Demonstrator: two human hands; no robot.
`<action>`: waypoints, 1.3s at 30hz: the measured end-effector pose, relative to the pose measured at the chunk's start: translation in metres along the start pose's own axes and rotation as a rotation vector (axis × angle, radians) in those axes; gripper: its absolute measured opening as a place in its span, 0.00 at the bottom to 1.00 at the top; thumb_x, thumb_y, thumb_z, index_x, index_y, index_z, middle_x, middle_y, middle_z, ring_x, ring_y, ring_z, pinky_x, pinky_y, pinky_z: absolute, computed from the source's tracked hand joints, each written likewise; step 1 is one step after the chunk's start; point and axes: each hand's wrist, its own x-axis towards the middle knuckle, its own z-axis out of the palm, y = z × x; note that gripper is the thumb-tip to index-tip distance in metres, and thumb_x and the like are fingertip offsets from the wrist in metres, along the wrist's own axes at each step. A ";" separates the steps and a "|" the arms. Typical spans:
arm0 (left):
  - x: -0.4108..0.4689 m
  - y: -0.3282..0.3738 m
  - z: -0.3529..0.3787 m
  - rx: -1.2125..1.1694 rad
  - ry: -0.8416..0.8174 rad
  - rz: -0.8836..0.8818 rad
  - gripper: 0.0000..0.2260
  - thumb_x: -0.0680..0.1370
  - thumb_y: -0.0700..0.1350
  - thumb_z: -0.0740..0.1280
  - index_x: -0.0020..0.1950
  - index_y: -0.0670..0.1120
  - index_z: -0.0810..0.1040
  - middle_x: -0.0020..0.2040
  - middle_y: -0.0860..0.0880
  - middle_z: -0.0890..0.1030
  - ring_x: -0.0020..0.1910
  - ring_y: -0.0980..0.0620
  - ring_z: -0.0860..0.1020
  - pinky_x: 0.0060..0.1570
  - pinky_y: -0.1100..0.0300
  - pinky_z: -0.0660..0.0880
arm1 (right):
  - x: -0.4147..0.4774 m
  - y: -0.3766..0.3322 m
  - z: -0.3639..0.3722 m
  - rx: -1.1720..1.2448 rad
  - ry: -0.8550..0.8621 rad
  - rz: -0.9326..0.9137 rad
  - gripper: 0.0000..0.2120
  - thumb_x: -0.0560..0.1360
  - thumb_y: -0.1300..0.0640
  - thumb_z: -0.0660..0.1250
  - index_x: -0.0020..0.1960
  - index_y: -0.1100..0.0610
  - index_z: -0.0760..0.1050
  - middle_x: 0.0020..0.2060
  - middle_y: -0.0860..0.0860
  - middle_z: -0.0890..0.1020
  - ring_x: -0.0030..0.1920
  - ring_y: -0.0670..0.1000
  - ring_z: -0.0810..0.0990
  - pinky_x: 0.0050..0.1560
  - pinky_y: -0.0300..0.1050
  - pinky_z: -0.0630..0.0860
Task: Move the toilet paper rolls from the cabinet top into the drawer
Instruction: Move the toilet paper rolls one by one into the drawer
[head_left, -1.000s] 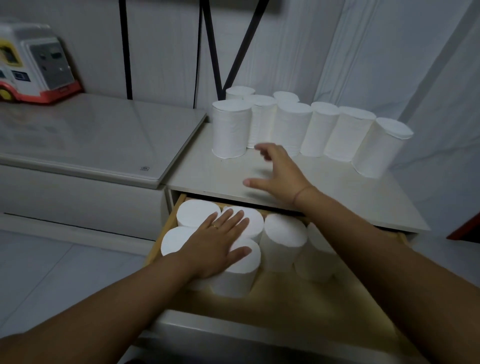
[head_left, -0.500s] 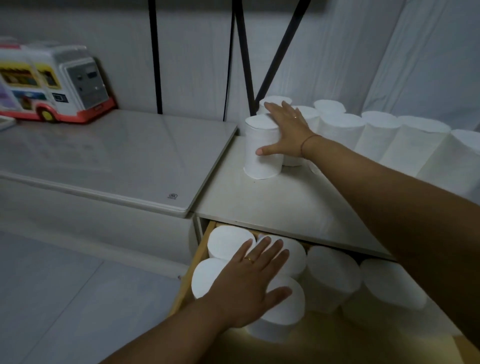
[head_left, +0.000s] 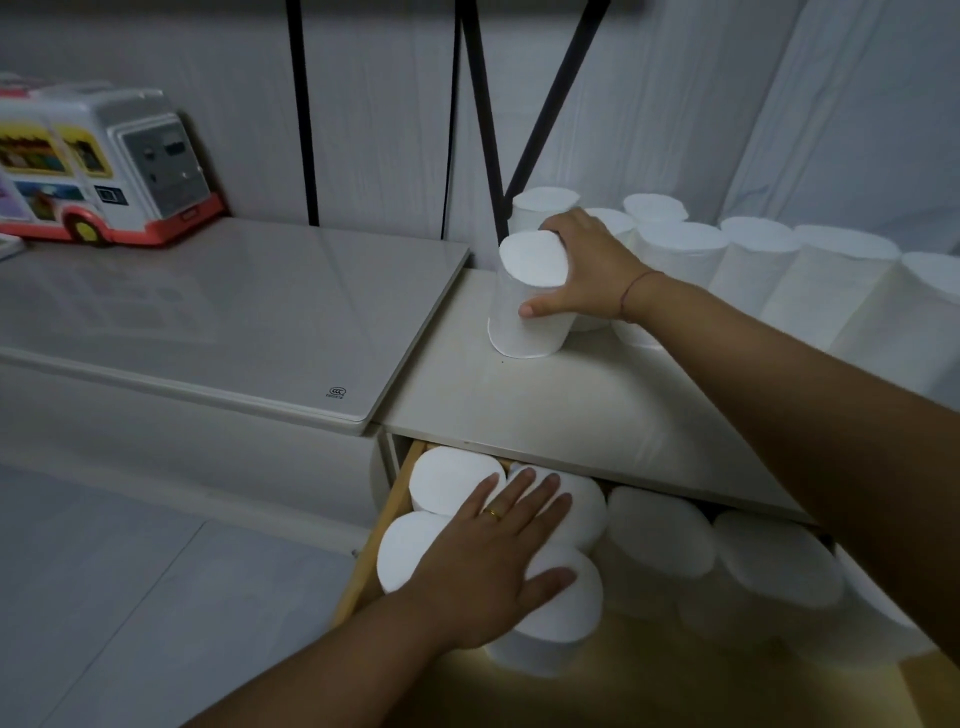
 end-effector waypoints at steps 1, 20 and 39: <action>0.000 0.000 0.000 0.005 0.000 -0.001 0.29 0.78 0.68 0.40 0.76 0.59 0.38 0.77 0.59 0.37 0.74 0.60 0.32 0.74 0.55 0.33 | -0.007 -0.001 0.000 0.024 0.003 0.011 0.43 0.56 0.38 0.77 0.64 0.53 0.64 0.61 0.53 0.70 0.55 0.49 0.66 0.55 0.43 0.65; -0.007 0.010 -0.002 0.083 -0.013 -0.016 0.30 0.79 0.63 0.43 0.78 0.53 0.41 0.79 0.52 0.42 0.77 0.54 0.39 0.74 0.54 0.37 | -0.205 -0.039 -0.055 0.195 0.004 0.184 0.32 0.59 0.36 0.73 0.58 0.46 0.67 0.53 0.44 0.73 0.51 0.46 0.72 0.43 0.34 0.68; -0.015 0.029 -0.004 0.101 -0.041 0.030 0.27 0.81 0.61 0.44 0.78 0.54 0.41 0.78 0.54 0.40 0.76 0.55 0.37 0.71 0.58 0.33 | -0.310 -0.045 -0.039 0.173 -0.092 0.295 0.32 0.57 0.35 0.75 0.55 0.43 0.66 0.51 0.41 0.72 0.48 0.43 0.73 0.41 0.35 0.72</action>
